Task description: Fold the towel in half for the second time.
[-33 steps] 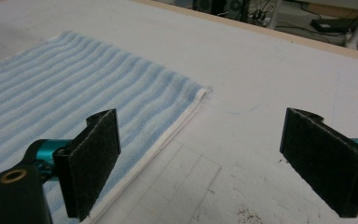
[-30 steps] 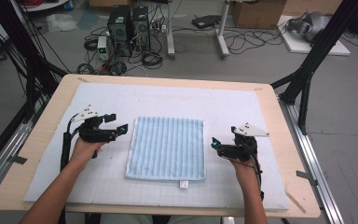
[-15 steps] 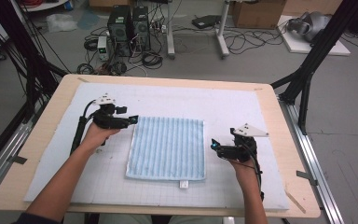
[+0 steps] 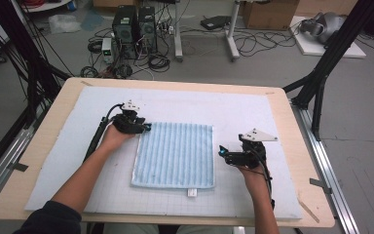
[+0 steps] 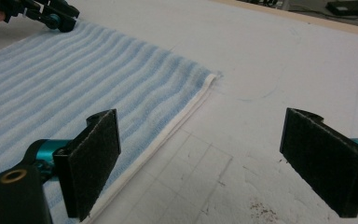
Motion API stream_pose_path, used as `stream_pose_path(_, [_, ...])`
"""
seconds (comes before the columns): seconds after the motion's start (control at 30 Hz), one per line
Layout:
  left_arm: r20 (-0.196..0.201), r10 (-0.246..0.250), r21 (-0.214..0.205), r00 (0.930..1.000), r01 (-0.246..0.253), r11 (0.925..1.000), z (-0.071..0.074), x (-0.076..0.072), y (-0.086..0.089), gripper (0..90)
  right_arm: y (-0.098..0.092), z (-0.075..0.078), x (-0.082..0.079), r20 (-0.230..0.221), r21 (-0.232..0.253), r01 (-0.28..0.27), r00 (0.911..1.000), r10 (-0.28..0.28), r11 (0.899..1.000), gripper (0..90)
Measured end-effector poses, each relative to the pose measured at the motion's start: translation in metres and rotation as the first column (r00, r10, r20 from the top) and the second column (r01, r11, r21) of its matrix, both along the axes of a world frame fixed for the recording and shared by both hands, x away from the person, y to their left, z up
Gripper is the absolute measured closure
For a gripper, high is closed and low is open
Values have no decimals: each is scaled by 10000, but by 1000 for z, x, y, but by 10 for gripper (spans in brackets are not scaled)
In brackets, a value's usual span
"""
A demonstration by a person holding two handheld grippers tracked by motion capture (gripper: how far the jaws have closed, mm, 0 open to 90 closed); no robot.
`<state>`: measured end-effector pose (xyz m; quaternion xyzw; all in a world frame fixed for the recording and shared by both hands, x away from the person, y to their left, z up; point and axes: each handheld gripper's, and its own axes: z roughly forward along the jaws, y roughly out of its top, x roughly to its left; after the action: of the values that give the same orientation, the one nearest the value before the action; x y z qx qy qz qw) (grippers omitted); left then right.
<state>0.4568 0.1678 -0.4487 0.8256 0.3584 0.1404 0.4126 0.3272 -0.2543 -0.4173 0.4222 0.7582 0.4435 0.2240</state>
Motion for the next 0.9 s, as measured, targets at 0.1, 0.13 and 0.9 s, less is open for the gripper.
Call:
stream_pose_path(0.1, [-94,-476,-153,9988,474,9988,0,-1,0,774,3,-2,6,-226,-7,22,9997,-22,10000,115])
stream_pose_path(0.13, [-105,-492,-131,9987,491,9987,0,-1,-1,810,5,-3,8,-337,11,6,9994,-6,10000,115])
stream_pose_path(0.9, [-459,-353,-1001,9983,306,9945,0,0,7,843,60,-24,117,-2302,-1337,-1251,9688,919,9831,603])
